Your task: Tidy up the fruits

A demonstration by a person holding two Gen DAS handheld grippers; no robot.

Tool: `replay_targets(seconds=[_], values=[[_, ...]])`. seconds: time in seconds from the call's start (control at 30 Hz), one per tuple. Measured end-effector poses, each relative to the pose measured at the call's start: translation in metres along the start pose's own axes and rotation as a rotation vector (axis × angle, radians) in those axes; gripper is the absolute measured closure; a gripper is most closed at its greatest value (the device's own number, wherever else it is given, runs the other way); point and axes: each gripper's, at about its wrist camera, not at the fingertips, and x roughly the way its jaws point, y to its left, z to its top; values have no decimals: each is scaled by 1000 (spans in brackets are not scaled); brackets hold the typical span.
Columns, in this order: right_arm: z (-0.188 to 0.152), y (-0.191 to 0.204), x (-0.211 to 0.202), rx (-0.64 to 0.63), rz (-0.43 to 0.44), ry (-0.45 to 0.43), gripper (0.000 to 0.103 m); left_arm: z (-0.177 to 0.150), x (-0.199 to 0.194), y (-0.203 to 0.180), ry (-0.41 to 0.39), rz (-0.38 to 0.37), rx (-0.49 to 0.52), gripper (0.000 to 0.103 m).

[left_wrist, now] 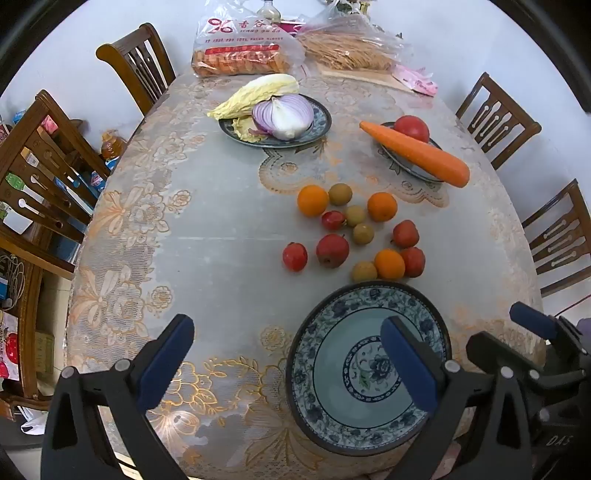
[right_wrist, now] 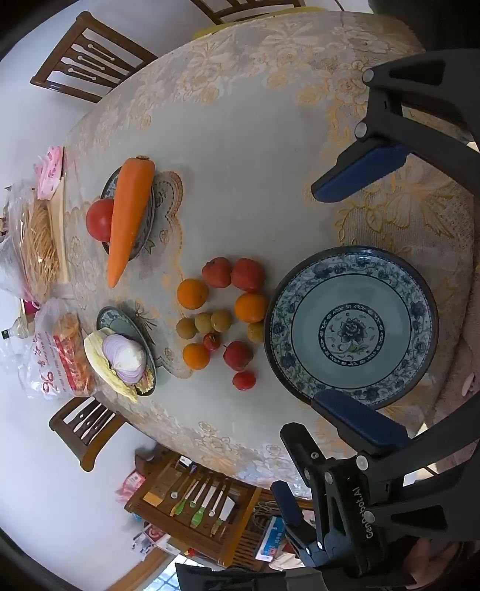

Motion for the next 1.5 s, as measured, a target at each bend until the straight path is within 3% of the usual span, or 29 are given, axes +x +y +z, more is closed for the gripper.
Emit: replay_targets(seconds=[1.5], values=[[-4,-2,-5,10,-4,0,0,-5,0,-4,16,-8,-2,0]])
